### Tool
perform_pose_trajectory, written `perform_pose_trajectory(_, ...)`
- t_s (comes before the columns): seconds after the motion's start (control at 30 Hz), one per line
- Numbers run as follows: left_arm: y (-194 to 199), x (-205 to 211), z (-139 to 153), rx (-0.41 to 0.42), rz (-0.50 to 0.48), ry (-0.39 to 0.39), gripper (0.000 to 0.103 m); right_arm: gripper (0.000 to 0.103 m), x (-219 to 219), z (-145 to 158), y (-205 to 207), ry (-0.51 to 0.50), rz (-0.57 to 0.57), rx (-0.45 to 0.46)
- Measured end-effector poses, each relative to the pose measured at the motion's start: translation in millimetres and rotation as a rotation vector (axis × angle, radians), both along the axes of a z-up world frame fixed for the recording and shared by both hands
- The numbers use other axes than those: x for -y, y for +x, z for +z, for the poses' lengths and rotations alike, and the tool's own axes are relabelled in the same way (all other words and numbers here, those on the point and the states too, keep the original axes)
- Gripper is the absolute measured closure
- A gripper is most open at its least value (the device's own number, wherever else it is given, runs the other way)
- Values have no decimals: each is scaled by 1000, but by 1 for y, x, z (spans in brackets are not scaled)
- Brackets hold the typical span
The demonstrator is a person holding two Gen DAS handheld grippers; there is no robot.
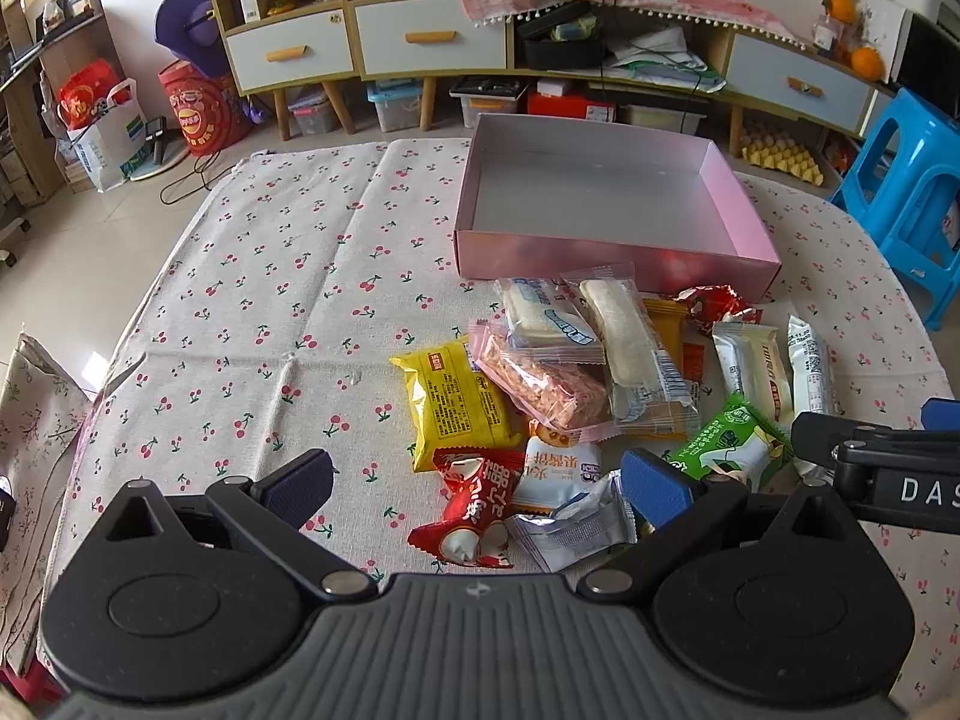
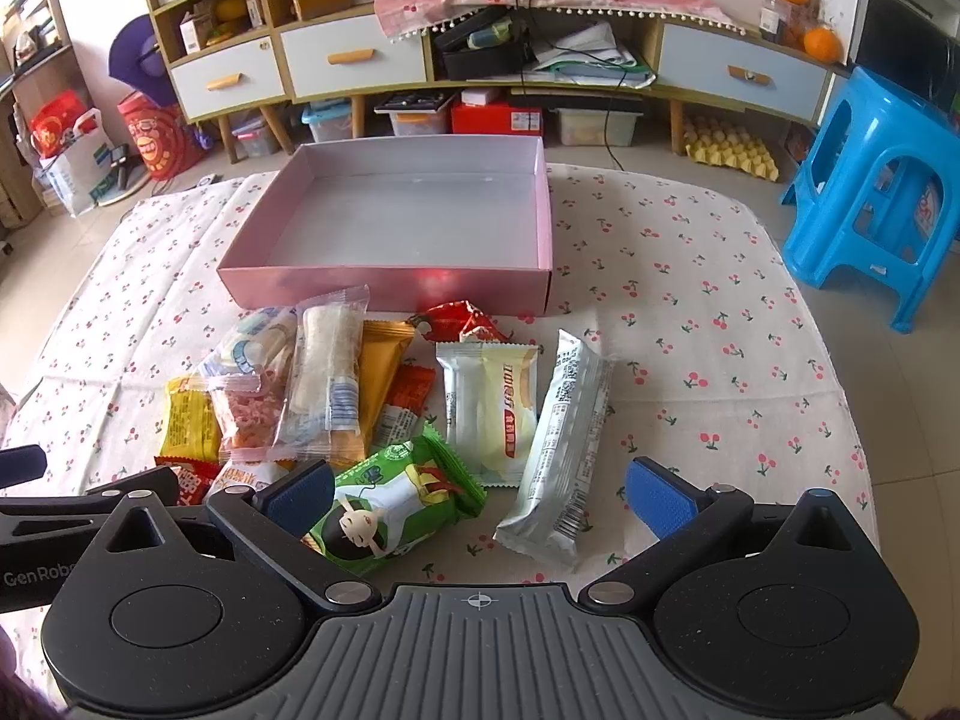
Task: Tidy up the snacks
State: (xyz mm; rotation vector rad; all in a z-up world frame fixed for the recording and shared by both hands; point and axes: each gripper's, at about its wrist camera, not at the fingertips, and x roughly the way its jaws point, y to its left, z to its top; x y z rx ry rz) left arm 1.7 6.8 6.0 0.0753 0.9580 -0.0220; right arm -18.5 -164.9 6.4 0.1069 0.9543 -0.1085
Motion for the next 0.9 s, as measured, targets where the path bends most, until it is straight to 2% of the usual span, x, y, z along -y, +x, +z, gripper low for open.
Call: perform_pose_trajectory(0.9,1,1,-2,5,-10,21,1,0,-1,1,1,-28,5,1)
